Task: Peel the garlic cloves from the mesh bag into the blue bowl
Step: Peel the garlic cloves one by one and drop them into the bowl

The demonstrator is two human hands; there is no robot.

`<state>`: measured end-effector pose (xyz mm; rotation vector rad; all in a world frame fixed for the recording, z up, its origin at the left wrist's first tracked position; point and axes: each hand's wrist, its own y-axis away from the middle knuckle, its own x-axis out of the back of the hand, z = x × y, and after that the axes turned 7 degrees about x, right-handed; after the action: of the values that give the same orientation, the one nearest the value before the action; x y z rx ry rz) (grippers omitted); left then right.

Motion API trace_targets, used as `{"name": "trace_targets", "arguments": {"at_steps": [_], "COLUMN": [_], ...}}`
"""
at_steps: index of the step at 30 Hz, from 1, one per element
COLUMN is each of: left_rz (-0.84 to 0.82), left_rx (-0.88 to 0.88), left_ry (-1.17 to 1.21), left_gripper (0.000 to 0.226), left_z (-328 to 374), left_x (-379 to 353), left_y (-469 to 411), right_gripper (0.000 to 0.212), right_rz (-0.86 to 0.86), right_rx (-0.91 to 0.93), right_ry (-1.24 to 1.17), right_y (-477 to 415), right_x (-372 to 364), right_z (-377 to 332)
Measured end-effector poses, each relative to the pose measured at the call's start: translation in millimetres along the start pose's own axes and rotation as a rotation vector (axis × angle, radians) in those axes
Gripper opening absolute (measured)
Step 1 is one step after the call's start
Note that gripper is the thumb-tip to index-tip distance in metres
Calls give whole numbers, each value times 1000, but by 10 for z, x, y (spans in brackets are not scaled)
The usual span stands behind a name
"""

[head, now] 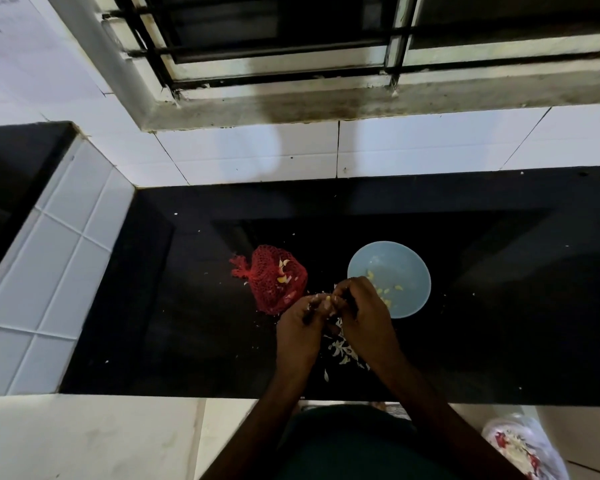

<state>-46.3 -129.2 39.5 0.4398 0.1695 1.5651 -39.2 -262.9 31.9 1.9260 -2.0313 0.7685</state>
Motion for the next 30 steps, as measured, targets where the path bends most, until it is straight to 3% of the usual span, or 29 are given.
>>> {"name": "trace_targets", "arguments": {"at_steps": [2,6,10,13,19,30], "left_rz": [-30,-57,-99,-136,-166,-318], "left_rx": [30,91,130,146,202,185], "left_ry": [72,165,226,293,343,285], "left_gripper": [13,11,17,24,40,21], "left_z": [-3,3,9,2,13,17], "left_x": [5,8,43,78,86,169], "left_y": [0,5,-14,-20,-29,-96], "right_gripper": [3,29,7,21,10,17], "right_rz": [-15,-34,-66,-88,-97,-400], "right_rx": [12,29,33,-22,-114,101], "right_ry": [-33,-96,-153,-248,-470,-259], "right_y": [-15,-11,-15,-16,-45,-207], "right_x": [25,18,42,80,116,408], "right_z": [-29,-23,96,123,179,116]}}
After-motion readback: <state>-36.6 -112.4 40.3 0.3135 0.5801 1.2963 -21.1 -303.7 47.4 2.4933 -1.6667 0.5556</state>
